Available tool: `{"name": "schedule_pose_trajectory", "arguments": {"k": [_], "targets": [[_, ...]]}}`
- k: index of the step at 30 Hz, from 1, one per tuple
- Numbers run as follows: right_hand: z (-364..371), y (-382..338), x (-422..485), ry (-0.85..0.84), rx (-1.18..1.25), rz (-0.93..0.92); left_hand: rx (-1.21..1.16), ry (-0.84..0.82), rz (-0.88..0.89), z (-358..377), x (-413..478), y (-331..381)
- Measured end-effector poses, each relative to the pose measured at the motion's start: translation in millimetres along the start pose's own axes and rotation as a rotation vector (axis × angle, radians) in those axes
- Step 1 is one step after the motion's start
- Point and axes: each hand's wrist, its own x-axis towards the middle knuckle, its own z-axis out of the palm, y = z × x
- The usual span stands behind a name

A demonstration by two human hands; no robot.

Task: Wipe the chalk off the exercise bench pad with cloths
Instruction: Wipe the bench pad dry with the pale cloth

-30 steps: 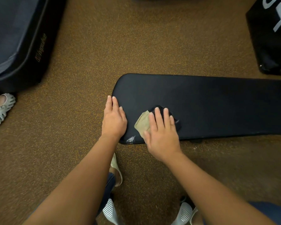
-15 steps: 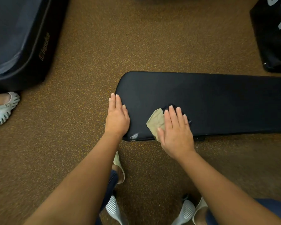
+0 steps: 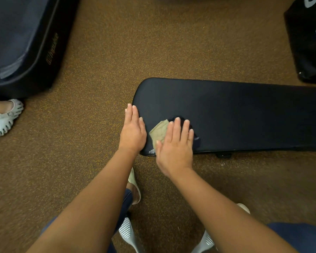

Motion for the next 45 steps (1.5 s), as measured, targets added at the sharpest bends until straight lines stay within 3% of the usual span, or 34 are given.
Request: {"name": "schedule_pose_trajectory", "arguments": {"k": [4, 7, 11, 14, 17, 20, 23, 26, 29, 33, 40, 45], "targets": [[4, 26, -12, -0.052, -0.126, -0.263, 0.000, 0.000, 0.007, 0, -1, 0], [-2, 51, -5, -0.025, -0.127, -0.179, -0.009, 0.007, 0.003, 0, -1, 0], [1, 7, 1, -0.009, -0.031, -0.020, -0.001, 0.002, 0.010, 0, 0, -1], [3, 2, -3, -0.026, -0.086, -0.199, 0.002, -0.008, 0.009, -1, 0, -1], [-4, 48, 1, -0.086, -0.170, -0.364, 0.008, -0.020, 0.013, -2, -1, -1], [-12, 75, 6, -0.028, -0.169, -0.336, 0.003, -0.016, -0.004, -1, -1, -1], [-7, 48, 5, -0.071, -0.153, -0.293, 0.015, -0.012, -0.018, 2, -1, -1], [-7, 29, 5, -0.066, -0.149, -0.425, 0.025, -0.011, -0.002, 1, -2, -1], [-12, 75, 9, -0.113, -0.203, -0.598, 0.017, -0.012, -0.010, 0, -1, 0], [-20, 134, 9, -0.079, -0.267, -0.614, 0.017, -0.008, -0.010, 0, -1, -1], [-4, 47, 14, -0.010, -0.195, -0.593, 0.015, 0.015, 0.017, 2, -1, -5], [-2, 87, 23, 0.006, -0.200, -0.755, -0.006, 0.032, 0.020, 1, -2, -3]]}}
